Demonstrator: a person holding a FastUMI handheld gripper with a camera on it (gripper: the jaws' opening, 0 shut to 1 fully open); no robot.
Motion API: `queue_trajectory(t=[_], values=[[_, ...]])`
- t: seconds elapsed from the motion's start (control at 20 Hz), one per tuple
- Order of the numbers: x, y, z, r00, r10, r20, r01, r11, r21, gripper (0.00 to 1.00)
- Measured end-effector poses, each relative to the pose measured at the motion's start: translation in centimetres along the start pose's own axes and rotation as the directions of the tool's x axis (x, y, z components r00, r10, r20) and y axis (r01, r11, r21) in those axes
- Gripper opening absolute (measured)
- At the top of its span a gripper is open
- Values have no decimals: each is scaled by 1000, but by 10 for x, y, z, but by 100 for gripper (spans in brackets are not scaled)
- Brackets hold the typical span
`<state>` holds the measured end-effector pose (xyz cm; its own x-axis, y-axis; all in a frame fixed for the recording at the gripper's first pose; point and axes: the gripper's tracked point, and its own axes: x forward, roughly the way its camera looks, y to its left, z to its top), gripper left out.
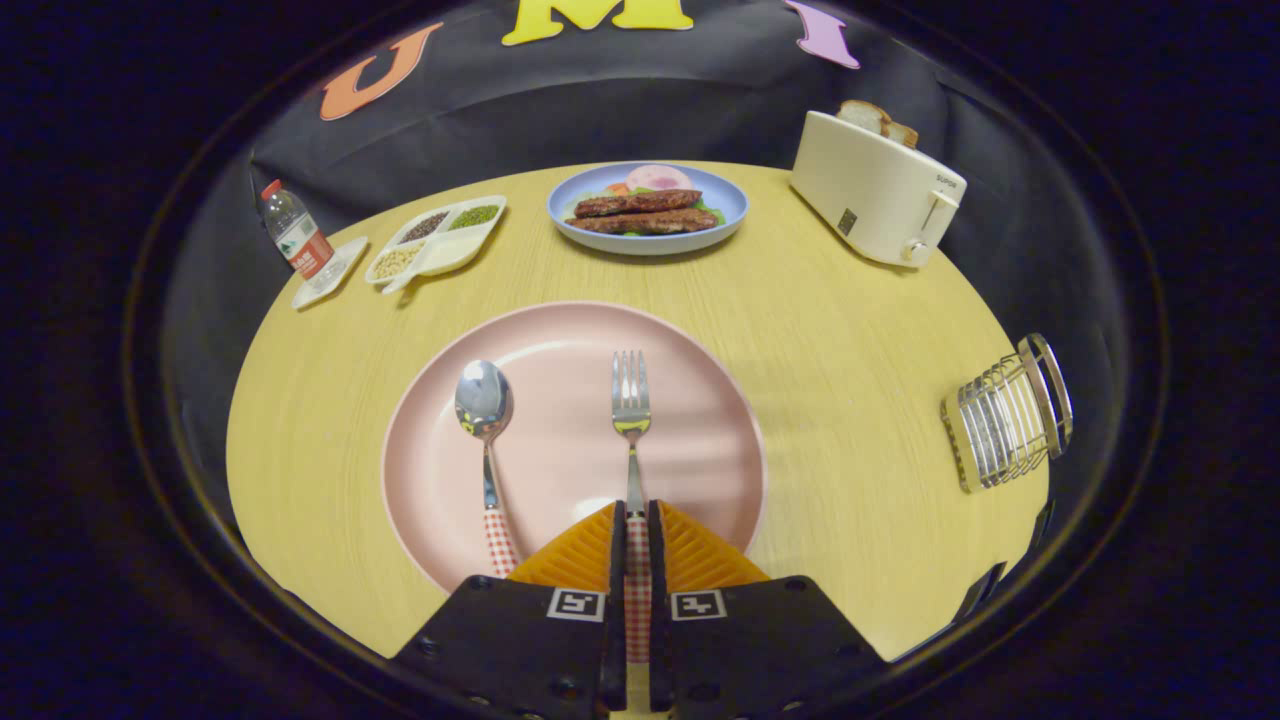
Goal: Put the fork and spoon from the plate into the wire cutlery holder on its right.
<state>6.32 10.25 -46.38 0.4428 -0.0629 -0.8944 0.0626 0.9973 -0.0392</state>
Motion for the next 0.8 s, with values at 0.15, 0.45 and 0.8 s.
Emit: queue_trajectory(t=[0.15,0.45,0.8], values=[[-11,1,4,1000,16,14,-15,1000,-17,9],[-56,-12,22,996,36,87,-29,996,-78,2],[-78,-28,34,991,58,121,-45,993,-110,2]])
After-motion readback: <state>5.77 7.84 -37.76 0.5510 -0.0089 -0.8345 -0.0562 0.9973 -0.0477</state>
